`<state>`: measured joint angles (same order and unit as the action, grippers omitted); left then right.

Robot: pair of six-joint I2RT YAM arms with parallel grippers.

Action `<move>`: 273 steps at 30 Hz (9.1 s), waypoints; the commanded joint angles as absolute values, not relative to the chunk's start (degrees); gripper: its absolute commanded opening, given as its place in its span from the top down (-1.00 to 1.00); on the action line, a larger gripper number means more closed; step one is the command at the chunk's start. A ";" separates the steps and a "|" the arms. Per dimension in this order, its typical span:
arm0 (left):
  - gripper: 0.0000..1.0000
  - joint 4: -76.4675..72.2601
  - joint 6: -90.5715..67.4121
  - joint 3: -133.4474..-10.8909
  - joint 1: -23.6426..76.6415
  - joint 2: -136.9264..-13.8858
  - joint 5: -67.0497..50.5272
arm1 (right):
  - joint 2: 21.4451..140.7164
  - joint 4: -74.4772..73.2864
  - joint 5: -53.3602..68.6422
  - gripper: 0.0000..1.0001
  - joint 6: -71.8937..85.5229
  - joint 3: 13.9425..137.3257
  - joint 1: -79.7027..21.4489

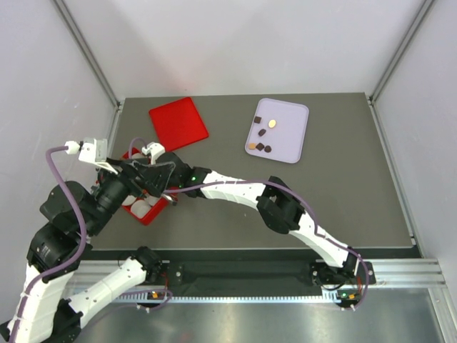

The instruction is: Pack the chocolate

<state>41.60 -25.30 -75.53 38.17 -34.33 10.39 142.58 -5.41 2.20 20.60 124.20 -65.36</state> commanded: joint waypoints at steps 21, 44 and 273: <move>-0.98 39.29 -23.73 -75.50 38.14 -33.22 12.04 | 142.91 -3.60 0.18 0.27 19.07 126.04 -66.09; -0.98 39.02 -24.61 -75.23 38.14 -33.31 11.07 | 142.38 -3.34 -2.02 0.20 17.06 125.77 -66.01; -0.96 31.82 -27.34 -84.73 38.06 -37.44 11.07 | 140.70 -0.44 3.60 0.40 14.15 125.50 -69.26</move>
<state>33.47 -27.94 -85.52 38.17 -37.95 10.87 139.72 -5.65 1.48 13.37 121.32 -68.60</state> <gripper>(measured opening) 0.982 0.322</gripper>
